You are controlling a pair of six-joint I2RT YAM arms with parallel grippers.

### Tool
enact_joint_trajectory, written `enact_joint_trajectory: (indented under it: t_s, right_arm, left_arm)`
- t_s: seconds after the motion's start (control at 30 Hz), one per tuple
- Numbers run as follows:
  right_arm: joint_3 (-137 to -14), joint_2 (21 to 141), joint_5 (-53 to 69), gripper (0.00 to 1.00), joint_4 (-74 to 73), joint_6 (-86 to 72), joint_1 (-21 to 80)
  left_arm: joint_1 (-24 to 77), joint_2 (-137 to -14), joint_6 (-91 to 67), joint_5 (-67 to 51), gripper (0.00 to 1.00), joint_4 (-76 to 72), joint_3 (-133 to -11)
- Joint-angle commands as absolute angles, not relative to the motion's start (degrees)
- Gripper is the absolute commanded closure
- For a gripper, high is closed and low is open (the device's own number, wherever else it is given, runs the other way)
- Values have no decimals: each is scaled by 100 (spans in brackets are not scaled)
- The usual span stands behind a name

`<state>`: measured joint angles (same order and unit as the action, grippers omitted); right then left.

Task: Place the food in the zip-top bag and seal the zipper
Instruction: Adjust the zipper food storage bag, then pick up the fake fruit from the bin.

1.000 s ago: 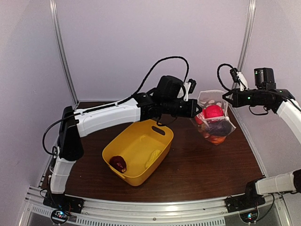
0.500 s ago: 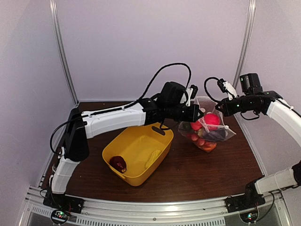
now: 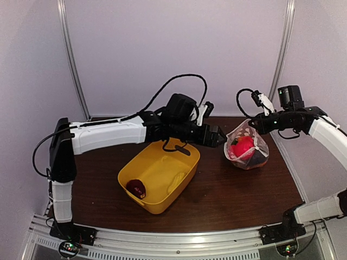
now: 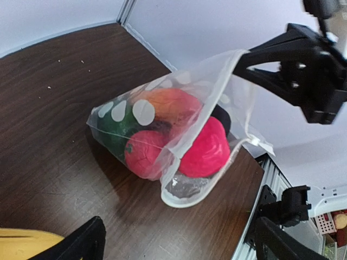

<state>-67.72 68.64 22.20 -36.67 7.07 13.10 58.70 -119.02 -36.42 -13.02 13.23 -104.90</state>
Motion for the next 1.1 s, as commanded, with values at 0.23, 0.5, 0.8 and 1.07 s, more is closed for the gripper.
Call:
enact_joint_trajectory:
  t_s: [0.23, 0.5, 0.8, 1.07]
  right_arm:
    - [-6360, 6621, 2879, 100, -3263, 579, 1318]
    - [-6358, 6571, 2934, 100, -3306, 529, 1318]
    - [-6322, 6606, 3008, 100, -3331, 527, 1318]
    - [-6275, 6530, 2980, 100, -3355, 532, 1317]
  left_arm:
    - [5833, -9352, -2442, 689, 5, 3560, -8283]
    - [5840, -9523, -3717, 1305, 13, 5324, -7572]
    - [6077, -10386, -3513, 2106, 9, 6119, -7635]
    - [6172, -11076, -3522, 2641, 13, 6543, -7804]
